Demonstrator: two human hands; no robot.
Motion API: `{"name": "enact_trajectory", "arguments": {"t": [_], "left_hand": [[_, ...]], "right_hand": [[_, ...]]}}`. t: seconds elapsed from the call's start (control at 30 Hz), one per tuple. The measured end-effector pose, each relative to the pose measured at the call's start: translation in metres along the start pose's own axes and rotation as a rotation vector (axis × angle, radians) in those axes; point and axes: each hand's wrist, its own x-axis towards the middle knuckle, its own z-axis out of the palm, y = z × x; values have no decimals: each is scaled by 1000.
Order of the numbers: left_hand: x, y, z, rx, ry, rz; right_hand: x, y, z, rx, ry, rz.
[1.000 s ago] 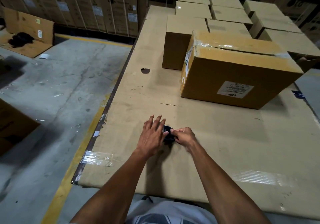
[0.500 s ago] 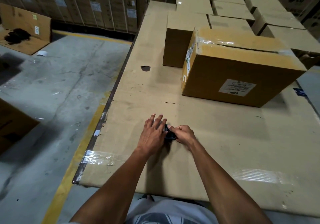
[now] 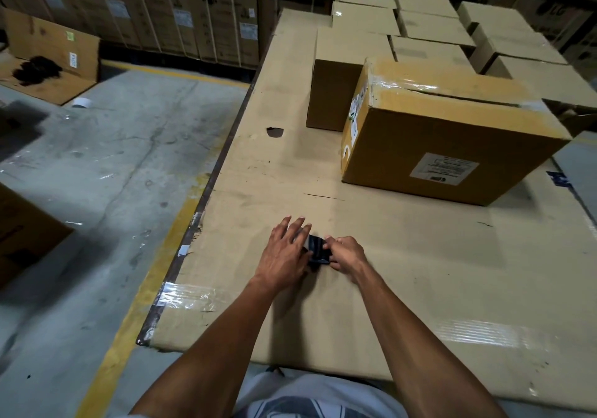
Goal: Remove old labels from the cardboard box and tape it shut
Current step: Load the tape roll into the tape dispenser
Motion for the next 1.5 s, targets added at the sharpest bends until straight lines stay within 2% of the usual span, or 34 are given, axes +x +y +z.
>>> {"name": "enact_trajectory", "arguments": {"t": [0.13,0.2,0.57,0.83,1.13,1.3,1.5], "left_hand": [[0,2,-2,-6,-3,5],[0,1,0,-4,-6,6],[2,-4,8,2,14,6],[2,-3,6,-7,21,19],[3,-6,10,1,32,18],[0,-11,8,-90,104,39],[5,-22,5,-258,99,7]], "right_hand": [[-10,-9,3,-334,17,-140],[-11,-12,6,-384,36,-146],[-6,0,-1,-240,53,-121],[-18,-13,4,-345,61,-134],[-15,-7,-1,-274,45,-122],[-17,-8,-7,-339,56,-118],[-18,-9,-8,-391,54,-155]]}}
